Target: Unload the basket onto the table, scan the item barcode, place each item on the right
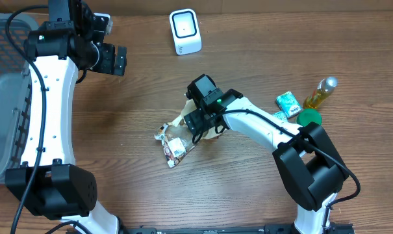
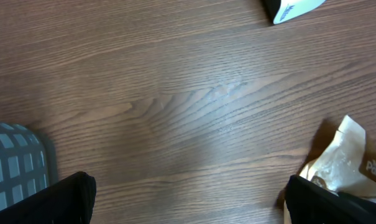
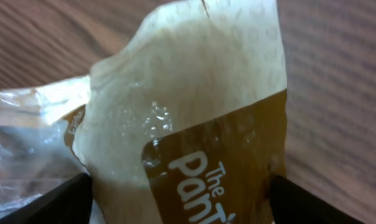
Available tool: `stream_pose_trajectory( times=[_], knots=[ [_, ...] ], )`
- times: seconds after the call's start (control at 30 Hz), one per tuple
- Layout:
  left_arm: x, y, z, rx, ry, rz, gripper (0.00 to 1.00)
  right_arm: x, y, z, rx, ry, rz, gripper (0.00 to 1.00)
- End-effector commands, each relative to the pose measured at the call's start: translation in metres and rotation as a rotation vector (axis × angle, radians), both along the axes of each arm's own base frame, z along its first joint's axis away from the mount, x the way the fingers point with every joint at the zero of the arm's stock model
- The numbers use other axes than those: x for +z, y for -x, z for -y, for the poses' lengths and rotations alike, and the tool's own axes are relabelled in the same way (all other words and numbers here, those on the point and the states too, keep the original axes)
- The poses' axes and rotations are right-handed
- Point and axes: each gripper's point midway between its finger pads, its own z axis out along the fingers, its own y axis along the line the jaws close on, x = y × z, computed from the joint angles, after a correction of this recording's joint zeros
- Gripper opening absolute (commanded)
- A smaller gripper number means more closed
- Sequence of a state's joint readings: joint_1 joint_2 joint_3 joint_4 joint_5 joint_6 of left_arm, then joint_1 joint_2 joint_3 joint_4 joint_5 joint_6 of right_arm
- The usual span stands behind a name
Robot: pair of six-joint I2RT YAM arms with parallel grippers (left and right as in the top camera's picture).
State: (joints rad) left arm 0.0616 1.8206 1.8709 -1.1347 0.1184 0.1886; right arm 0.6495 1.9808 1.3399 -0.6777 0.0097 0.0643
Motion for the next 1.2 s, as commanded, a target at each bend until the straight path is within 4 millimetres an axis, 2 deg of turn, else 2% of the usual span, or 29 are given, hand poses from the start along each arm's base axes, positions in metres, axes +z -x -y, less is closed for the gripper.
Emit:
stream_pose_trajectory(
  times=[0.0, 0.17, 0.27, 0.47, 0.53, 0.63, 0.73, 0.87, 1.17],
  knots=[
    [0.000, -0.001, -0.002, 0.016, 0.004, 0.000, 1.00, -0.006, 0.014, 0.003, -0.004, 0.025, -0.050, 0.84],
    [0.000, -0.001, -0.002, 0.016, 0.004, 0.000, 1.00, 0.006, 0.041, -0.010, 0.055, 0.002, -0.105, 0.89],
    [0.000, -0.001, -0.002, 0.016, 0.004, 0.000, 1.00, 0.019, 0.049, -0.019, 0.026, -0.019, -0.096, 0.91],
    [0.000, -0.001, -0.002, 0.016, 0.004, 0.000, 1.00, 0.060, 0.046, -0.024, -0.033, -0.085, -0.015, 0.96],
    [0.000, -0.001, -0.002, 0.016, 0.004, 0.000, 1.00, 0.075, 0.043, -0.022, -0.040, -0.112, 0.012, 1.00],
    [0.000, -0.001, -0.002, 0.016, 0.004, 0.000, 0.99, 0.089, 0.038, -0.017, -0.056, -0.138, 0.037, 1.00],
    [0.000, -0.001, -0.002, 0.016, 0.004, 0.000, 1.00, 0.090, 0.036, -0.008, -0.077, -0.132, 0.029, 1.00],
    [0.000, -0.001, -0.002, 0.016, 0.004, 0.000, 1.00, 0.085, 0.042, 0.003, -0.091, -0.102, -0.014, 1.00],
    [0.000, -0.001, -0.002, 0.016, 0.004, 0.000, 0.99, 0.083, 0.046, 0.007, -0.092, -0.085, -0.034, 1.00]
  ],
)
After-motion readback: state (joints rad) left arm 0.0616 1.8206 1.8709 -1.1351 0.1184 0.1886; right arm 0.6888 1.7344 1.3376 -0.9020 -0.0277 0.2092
